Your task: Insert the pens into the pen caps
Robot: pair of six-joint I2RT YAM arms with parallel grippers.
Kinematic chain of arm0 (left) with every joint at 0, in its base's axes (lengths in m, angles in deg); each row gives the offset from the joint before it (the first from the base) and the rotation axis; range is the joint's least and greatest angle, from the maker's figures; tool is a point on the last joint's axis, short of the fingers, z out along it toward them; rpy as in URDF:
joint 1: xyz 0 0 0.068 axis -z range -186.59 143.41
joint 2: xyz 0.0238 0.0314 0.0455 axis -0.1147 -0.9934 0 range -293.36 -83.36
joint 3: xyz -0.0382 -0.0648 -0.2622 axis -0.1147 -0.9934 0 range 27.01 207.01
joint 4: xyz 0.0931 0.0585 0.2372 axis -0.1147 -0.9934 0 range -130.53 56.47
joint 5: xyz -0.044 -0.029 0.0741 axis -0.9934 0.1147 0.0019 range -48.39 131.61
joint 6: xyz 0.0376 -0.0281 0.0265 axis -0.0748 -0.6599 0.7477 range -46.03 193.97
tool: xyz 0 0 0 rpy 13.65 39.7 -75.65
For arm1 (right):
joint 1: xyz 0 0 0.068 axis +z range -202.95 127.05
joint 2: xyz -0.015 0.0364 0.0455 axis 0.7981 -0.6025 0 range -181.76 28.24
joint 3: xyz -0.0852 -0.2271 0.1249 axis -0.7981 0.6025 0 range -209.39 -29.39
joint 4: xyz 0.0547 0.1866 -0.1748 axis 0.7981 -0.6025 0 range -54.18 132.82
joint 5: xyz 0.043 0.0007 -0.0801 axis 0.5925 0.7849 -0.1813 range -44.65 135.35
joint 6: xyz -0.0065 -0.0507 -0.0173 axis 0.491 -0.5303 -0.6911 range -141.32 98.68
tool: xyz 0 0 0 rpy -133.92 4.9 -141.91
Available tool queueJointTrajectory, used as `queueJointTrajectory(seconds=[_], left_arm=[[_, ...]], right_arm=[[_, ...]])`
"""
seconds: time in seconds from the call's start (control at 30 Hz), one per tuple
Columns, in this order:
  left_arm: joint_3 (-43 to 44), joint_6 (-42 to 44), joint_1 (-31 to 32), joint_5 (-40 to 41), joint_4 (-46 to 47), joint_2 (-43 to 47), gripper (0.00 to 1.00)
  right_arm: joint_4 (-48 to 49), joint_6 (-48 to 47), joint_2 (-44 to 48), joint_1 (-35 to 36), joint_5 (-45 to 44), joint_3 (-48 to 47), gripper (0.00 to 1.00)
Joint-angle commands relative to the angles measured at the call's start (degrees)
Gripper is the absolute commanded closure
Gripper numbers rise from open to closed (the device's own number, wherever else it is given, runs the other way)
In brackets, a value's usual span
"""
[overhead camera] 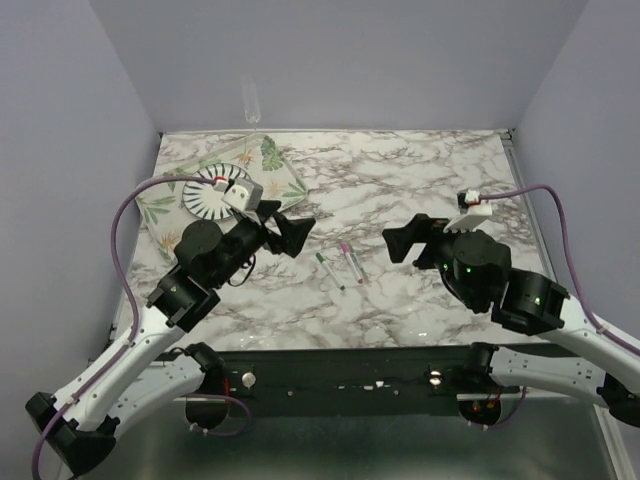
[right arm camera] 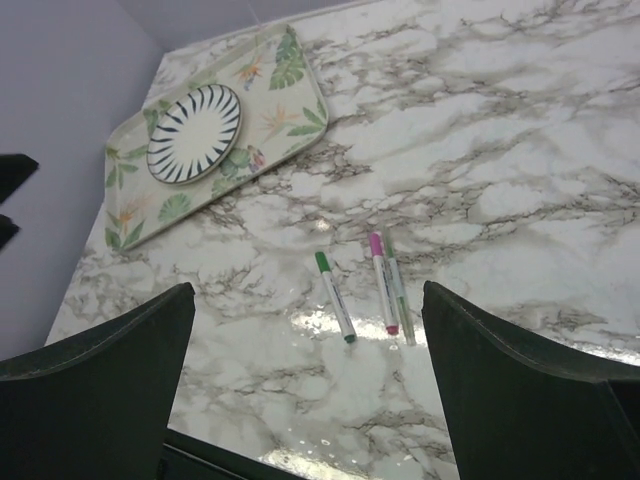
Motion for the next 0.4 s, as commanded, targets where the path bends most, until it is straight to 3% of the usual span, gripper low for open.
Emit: queueJointTrajectory(seconds=[0.0, 0.2, 0.37], left_arm=[[-5.7, 2.2, 0.2, 1.3, 6.3, 2.3, 0.01], [-4.6, 2.2, 0.2, 1.4, 3.9, 1.2, 0.01], [-5.5, 2.3, 0.2, 1.9, 4.6, 2.5, 0.01]], right_arm=[[7.8, -5.0, 2.9, 0.0, -2.7, 1.5, 0.0], [12.5, -5.8, 5.8, 0.0, -1.3, 4.4, 0.0], [10.2, -4.6, 4.8, -0.1, -1.8, 2.9, 0.0]])
